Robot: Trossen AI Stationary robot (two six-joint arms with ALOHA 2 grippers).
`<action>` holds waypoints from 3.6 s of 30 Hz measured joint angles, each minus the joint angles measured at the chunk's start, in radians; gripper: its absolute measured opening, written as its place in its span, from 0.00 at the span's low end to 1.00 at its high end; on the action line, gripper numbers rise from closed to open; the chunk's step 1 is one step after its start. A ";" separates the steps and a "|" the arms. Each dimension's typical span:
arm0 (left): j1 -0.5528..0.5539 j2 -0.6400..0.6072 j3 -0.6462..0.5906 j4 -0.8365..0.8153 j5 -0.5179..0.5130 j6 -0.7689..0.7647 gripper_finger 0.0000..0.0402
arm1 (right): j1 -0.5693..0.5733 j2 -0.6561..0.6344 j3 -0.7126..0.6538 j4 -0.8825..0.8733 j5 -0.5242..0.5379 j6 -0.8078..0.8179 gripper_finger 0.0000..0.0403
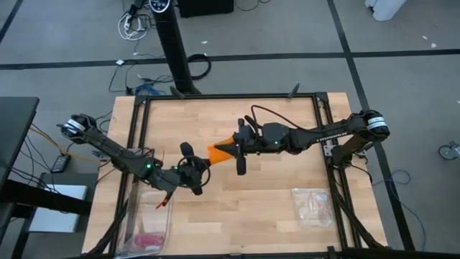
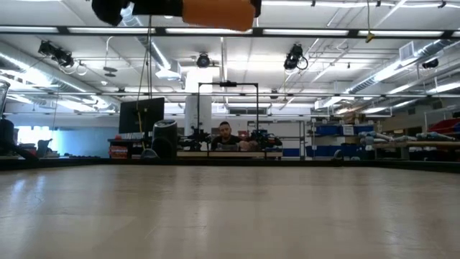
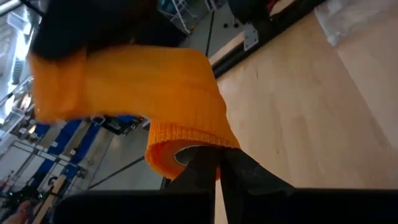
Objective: Roll bandage
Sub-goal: Roll the orange bandage
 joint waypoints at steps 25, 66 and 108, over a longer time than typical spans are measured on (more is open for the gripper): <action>-0.056 0.005 0.064 0.000 0.012 0.040 0.03 | 0.006 -0.001 0.000 -0.132 0.011 0.073 0.51; -0.084 0.005 0.117 -0.008 0.109 0.410 0.03 | 0.039 -0.001 0.000 -0.268 -0.305 0.055 0.09; -0.032 -0.032 -0.071 0.300 -0.104 0.515 0.02 | 0.190 -0.257 0.000 -0.598 0.270 -0.044 0.32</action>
